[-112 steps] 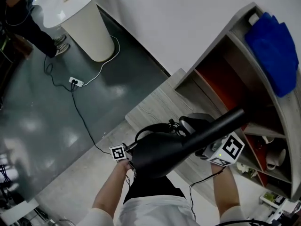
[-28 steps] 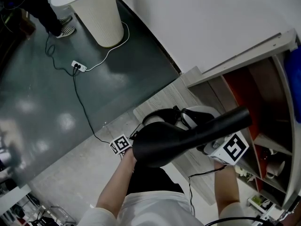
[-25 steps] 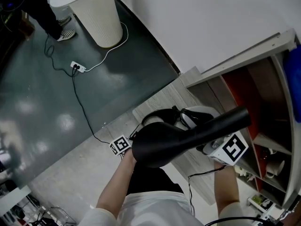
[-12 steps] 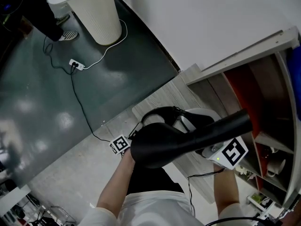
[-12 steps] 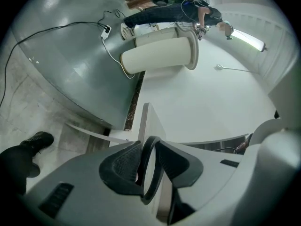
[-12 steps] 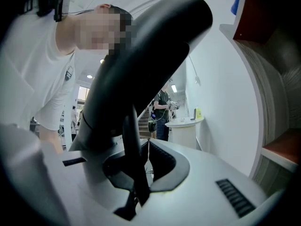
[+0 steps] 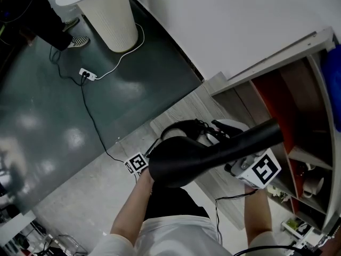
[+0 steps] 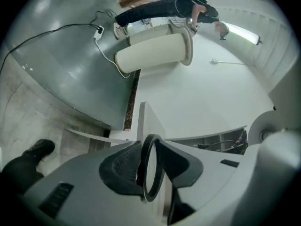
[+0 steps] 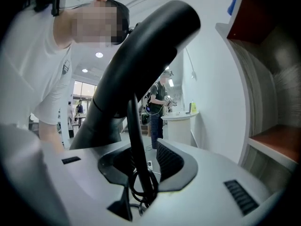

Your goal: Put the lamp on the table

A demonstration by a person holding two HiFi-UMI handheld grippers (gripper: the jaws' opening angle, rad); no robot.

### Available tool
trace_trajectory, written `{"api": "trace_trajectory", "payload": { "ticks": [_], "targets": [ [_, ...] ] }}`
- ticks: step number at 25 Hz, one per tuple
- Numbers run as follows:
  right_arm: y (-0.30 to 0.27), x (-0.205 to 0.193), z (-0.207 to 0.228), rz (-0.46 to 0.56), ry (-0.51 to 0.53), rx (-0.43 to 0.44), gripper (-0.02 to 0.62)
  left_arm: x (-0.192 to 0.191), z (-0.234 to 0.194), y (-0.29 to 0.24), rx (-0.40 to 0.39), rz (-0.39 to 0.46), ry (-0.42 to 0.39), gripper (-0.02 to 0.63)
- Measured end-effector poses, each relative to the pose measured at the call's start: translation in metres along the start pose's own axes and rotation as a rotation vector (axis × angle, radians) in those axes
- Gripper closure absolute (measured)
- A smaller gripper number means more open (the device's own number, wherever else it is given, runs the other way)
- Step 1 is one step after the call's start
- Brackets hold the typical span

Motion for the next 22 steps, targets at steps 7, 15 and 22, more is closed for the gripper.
{"api": "trace_trajectory", "payload": {
  "ticks": [7,15,22],
  "targets": [
    [0.02,-0.006,-0.002,-0.026,0.011,-0.048,0.466,0.003,0.005,0.013,0.014,-0.056,-0.083,0.494],
    [0.055,-0.015,-0.004,-0.02,-0.04,-0.13,0.446,0.01,0.012,0.038,0.043,-0.082,-0.195,0.494],
    [0.121,-0.021,-0.013,0.11,-0.228,-0.31,0.546,0.009,0.052,0.078,0.04,-0.124,-0.404,0.563]
  ]
}}
Point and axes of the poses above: the fingertips, and each gripper's own axes: y backward along the fingers, z to its right, x out of its top, the point moved 9 cm from there along y, backward along the fingers, and after that the axes turned 4 degrees about -y, right-handed, at the moved point
